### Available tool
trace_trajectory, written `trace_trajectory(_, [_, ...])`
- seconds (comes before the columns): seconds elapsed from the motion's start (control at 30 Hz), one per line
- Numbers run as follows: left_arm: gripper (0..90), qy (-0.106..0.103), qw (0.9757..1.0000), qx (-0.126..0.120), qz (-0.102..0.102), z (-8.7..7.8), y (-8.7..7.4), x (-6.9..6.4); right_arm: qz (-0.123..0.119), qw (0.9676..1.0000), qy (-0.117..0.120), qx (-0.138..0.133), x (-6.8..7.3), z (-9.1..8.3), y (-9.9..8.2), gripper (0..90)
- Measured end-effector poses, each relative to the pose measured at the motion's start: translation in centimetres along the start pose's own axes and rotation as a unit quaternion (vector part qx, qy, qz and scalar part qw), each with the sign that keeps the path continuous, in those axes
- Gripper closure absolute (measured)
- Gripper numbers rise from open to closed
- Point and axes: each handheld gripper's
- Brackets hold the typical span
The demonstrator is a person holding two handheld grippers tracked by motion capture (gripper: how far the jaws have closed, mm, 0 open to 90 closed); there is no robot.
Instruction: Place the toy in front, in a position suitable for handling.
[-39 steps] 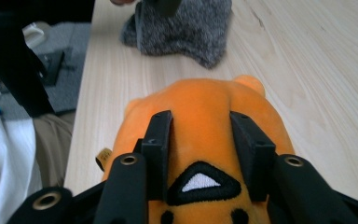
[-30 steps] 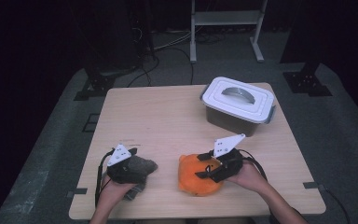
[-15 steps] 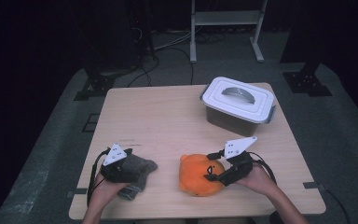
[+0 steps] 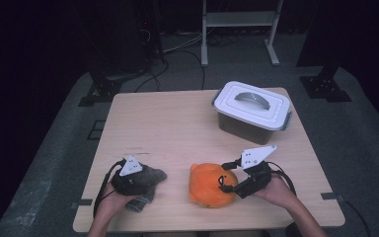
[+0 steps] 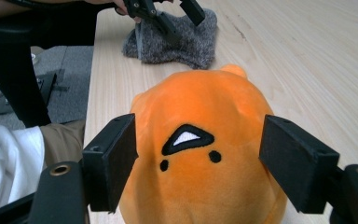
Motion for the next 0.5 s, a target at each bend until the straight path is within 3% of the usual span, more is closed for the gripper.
trace_trajectory(0.1, [43.8, 0.001, 0.9999, 0.011, 0.0, 0.2, -0.2, 0.1, -0.005, 1.0, -0.002, 0.007, 0.1, 0.1, 0.0, 25.9])
trace_trajectory(0.3, [53.3, -0.012, 0.9992, 0.03, -0.022, 1.0, -0.8, 0.4, -0.007, 0.9999, 0.0, 0.01, 0.1, -0.1, 0.0, 26.0])
trace_trajectory(0.5, [69.3, -0.007, 0.9987, 0.048, -0.012, 1.5, -0.9, 0.4, -0.013, 0.9997, -0.001, 0.019, 0.3, -0.3, 0.0, 26.0])
Point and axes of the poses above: each handheld gripper's, and its own axes: z roughly forward along the jaws, y roughly out of its top, x roughly to its left, and after that the axes turned 1 degree about -y, right-handed
